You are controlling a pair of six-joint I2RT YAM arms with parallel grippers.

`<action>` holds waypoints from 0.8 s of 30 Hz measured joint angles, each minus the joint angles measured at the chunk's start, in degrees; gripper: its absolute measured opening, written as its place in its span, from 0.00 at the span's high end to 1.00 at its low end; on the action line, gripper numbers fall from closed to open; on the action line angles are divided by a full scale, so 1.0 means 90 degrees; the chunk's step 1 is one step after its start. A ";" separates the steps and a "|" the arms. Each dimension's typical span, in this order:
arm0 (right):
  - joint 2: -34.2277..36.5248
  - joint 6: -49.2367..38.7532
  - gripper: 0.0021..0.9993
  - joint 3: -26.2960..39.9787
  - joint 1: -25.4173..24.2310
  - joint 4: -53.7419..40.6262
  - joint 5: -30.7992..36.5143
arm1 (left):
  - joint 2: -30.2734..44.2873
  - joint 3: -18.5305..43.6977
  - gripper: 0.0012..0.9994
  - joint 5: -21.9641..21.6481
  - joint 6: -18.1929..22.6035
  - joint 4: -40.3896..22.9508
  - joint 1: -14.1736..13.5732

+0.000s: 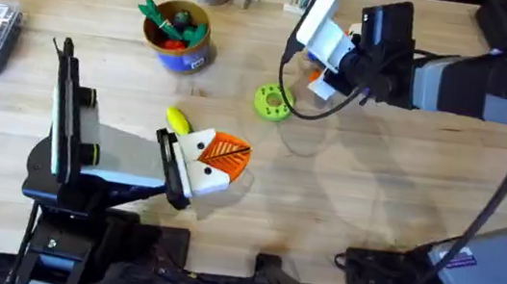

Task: Pick up the gripper from the table and insert it into the empty holder that is missing its gripper. Then pick up a screw, insert it into the mounting hole, and use the screwdriver to tighten it. Finally, clean up the table by picking up the vegetable and placing it into the bucket.

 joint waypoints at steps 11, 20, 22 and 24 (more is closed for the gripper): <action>-0.1788 0.2279 0.15 0.0000 0.0002 -0.0213 -0.0005 | 0.0000 0.0000 0.99 0.0000 0.0000 0.0000 0.0000; -0.3377 0.3253 0.15 0.0000 0.0519 -0.1556 -0.0011 | 0.0000 0.0000 0.06 0.0001 0.0005 -0.0002 0.0000; -0.3637 0.3322 0.15 0.0000 0.0723 -0.1881 -0.0023 | 0.0000 0.0000 0.01 0.0000 -0.0003 0.0000 0.0000; -0.3859 0.3354 0.15 0.0000 0.0936 -0.2111 -0.0025 | 0.0000 0.0000 0.01 0.0000 -0.0005 -0.0001 0.0000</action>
